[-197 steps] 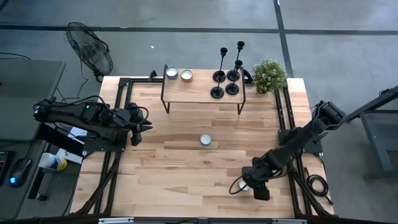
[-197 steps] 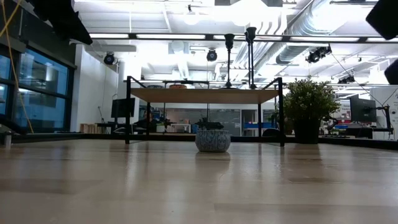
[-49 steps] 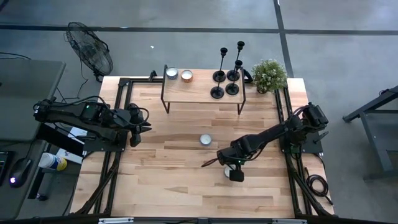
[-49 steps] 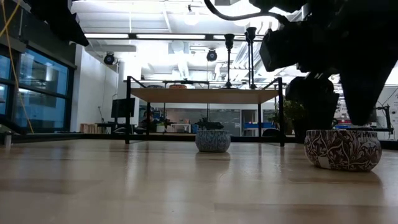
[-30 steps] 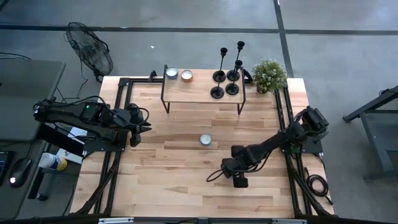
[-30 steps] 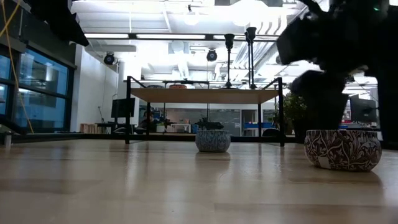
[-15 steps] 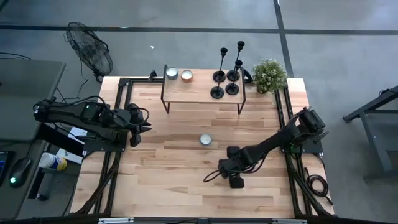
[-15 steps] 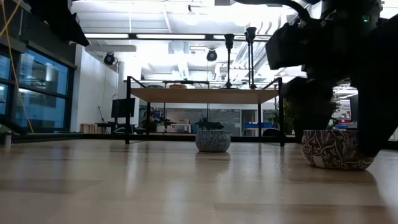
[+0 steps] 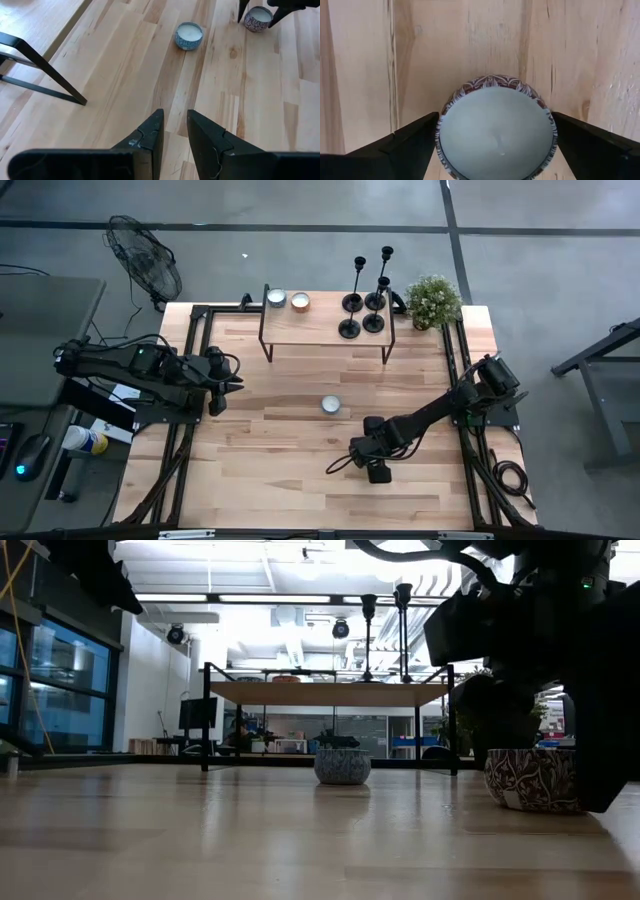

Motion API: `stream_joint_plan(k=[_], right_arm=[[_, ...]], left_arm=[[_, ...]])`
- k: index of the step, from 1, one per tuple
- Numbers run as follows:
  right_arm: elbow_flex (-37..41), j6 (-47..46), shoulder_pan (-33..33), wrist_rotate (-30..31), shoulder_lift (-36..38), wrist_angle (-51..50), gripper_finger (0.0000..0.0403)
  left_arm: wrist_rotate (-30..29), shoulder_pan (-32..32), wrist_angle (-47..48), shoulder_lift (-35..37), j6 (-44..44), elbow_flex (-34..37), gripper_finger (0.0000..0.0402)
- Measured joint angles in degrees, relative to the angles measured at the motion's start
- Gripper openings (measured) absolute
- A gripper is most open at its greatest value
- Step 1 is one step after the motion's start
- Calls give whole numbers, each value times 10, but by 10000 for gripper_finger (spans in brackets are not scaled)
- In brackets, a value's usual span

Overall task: Pick & Place candle stick holders
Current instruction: Move the brown scented candle to the center of the table

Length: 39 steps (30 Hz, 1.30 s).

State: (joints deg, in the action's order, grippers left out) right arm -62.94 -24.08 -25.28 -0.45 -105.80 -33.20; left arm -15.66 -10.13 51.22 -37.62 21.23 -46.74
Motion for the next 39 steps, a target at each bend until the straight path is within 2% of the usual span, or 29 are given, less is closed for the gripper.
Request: stream_joint_plan(k=[14, 24, 29, 39], right_arm=[[1, -1, 2, -8, 7, 1, 315], [1, -14, 36, -34, 41, 0, 306], [-39, 5, 62, -40, 43, -30, 306], [-151, 46, 130, 16, 42, -84, 306]], left_arm=[[0, 0, 0, 0, 0, 0, 81], [-3, 0, -1, 0, 0, 0, 81], [-4, 0, -1, 0, 0, 0, 81], [-4, 0, -1, 0, 0, 0, 81]])
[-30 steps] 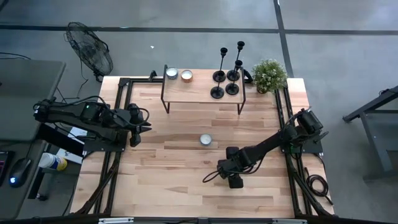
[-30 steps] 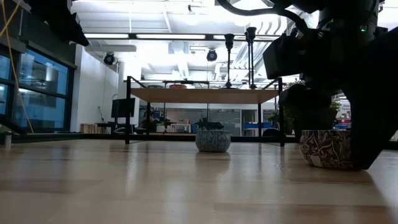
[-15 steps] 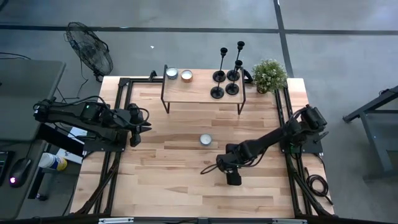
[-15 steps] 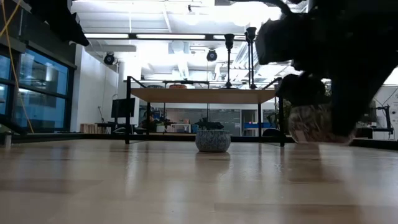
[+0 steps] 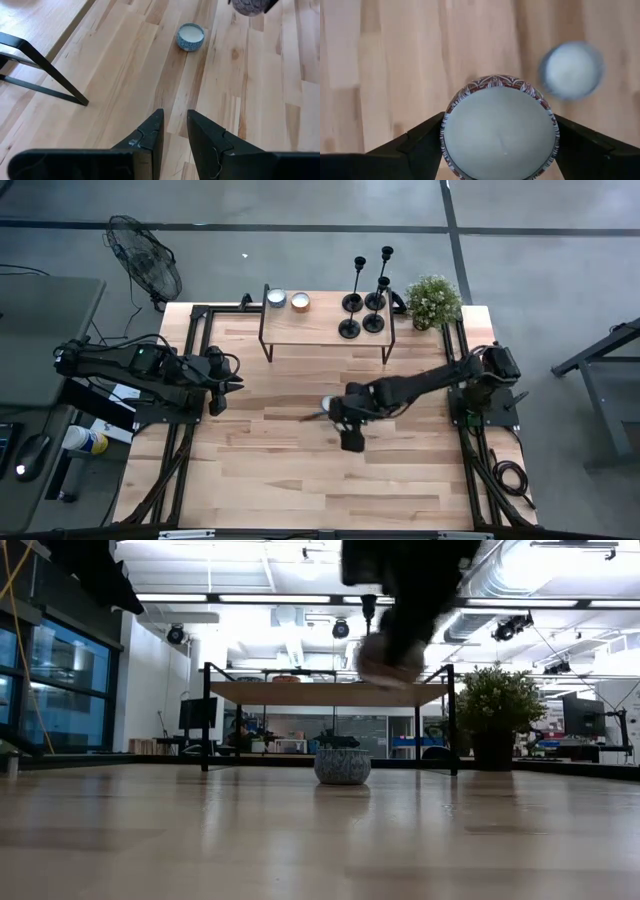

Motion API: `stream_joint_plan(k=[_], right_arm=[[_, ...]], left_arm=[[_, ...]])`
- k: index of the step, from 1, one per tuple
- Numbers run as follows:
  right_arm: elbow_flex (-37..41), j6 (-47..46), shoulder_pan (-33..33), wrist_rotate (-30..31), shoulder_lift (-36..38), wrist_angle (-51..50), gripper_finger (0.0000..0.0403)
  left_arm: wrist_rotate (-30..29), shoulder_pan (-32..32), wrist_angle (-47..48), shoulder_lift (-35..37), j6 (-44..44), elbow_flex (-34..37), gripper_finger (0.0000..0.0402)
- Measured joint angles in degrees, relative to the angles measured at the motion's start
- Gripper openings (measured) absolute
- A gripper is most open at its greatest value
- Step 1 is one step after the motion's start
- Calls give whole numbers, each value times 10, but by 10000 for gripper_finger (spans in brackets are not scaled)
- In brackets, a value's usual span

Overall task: Pick & Place candle stick holders
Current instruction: Move the brown scented candle to the center of the table

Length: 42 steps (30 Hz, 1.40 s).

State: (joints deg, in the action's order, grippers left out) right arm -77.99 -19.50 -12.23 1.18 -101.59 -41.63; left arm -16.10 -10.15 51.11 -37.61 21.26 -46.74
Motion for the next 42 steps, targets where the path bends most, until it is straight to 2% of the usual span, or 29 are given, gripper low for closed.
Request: stream_joint_plan(k=[9, 15, 27, 32, 42], right_arm=[[-126, 46, 53, 46, -55, -15, 306], [-226, 45, 78, 49, -143, -16, 305], [-425, -74, 104, 16, -322, -75, 305], [-461, -75, 104, 16, -364, -102, 305], [-458, -49, 109, 19, -373, -135, 305]], left_arm=[[-1, 0, 0, 0, 0, 0, 81], [2, 0, 0, 0, 0, 0, 81], [4, 0, 2, 0, -2, 0, 81], [5, 0, 13, 0, -2, 0, 81], [5, 0, 18, 0, -3, 0, 81]])
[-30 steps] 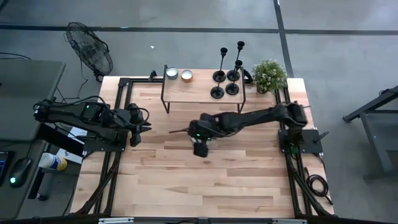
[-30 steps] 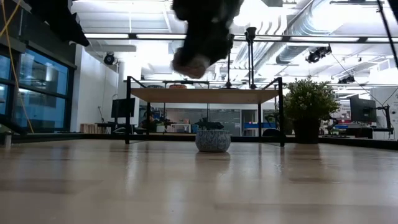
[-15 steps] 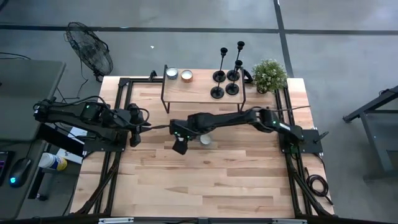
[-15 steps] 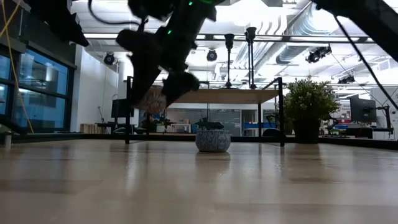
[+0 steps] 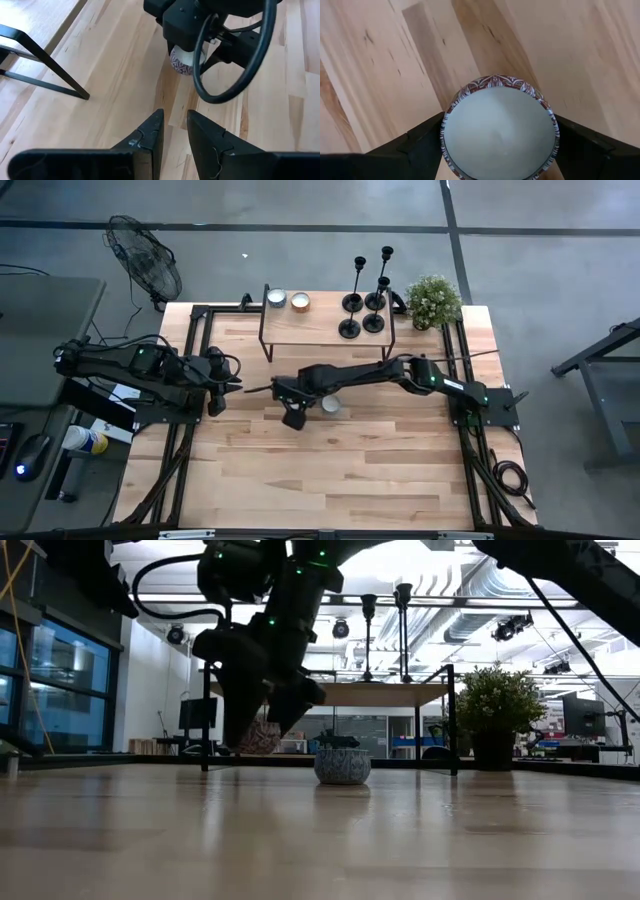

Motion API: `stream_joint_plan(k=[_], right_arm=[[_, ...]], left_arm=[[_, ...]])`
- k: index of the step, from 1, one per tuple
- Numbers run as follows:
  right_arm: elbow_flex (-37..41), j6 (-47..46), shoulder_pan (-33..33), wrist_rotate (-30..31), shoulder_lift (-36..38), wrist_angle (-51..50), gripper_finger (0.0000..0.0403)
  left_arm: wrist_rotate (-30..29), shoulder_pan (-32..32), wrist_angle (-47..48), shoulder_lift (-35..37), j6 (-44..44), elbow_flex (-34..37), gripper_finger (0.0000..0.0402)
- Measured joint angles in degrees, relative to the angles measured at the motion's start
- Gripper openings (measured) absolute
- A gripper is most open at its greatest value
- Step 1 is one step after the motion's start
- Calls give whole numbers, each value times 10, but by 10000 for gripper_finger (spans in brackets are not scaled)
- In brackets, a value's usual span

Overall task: Pick & Place candle stick holders
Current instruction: Move the brown scented candle to the center of the table

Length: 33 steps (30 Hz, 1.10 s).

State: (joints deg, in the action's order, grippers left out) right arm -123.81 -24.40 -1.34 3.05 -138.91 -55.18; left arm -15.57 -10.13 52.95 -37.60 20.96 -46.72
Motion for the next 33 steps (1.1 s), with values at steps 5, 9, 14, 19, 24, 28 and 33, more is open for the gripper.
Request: stream_joint_plan(k=[5, 9, 14, 19, 24, 28, 33], right_arm=[[0, 25, 0, 0, -2, -2, 305], [10, 26, 1, 1, -6, 6, 305], [39, 13, 5, -8, -6, 26, 305], [55, 0, 5, -13, -5, 29, 305], [55, 8, 5, -26, -5, 35, 306], [54, 13, 6, -37, -5, 35, 318], [53, 13, 13, -54, -1, 36, 341]], left_arm=[[0, 0, 0, 0, -1, 0, 81], [0, 0, 0, 0, -1, 0, 81], [0, 0, 0, 0, -1, 0, 81], [0, 0, 1, 0, -2, 0, 81], [0, 0, 1, 0, -11, 0, 81], [0, 0, 1, 0, -12, 0, 81], [-1, 0, 1, 0, -12, 0, 81]])
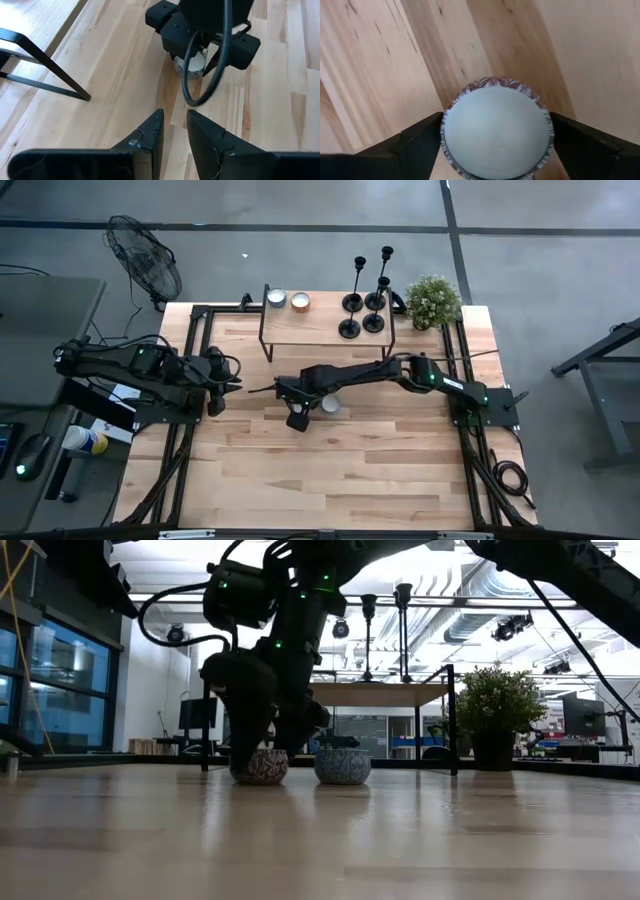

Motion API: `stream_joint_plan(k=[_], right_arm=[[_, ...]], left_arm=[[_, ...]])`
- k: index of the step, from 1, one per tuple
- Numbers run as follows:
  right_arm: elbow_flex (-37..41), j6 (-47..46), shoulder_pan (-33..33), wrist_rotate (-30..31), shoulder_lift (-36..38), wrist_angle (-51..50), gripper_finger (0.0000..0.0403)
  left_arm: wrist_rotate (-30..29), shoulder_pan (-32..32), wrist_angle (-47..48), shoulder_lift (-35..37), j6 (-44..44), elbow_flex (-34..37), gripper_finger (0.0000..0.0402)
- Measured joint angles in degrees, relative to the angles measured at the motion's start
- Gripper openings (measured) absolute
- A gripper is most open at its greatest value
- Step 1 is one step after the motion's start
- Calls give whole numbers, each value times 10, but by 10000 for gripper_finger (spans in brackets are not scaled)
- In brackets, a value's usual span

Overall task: Pick & Place candle stick holders
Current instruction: Move the brown scented candle to the center of the table, then adjust the colored scented candles

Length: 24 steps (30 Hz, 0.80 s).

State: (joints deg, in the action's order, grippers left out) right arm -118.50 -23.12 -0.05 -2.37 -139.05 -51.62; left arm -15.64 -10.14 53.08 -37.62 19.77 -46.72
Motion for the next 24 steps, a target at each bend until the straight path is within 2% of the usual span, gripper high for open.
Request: stream_joint_plan(k=[12, 24], right_arm=[[-1, -6, 12, 15, 54, -22, 346], [2, -50, -4, 54, 104, -163, 343]], left_arm=[[0, 0, 3, 0, 0, 0, 81], [1, 0, 8, 0, 2, 0, 81]])
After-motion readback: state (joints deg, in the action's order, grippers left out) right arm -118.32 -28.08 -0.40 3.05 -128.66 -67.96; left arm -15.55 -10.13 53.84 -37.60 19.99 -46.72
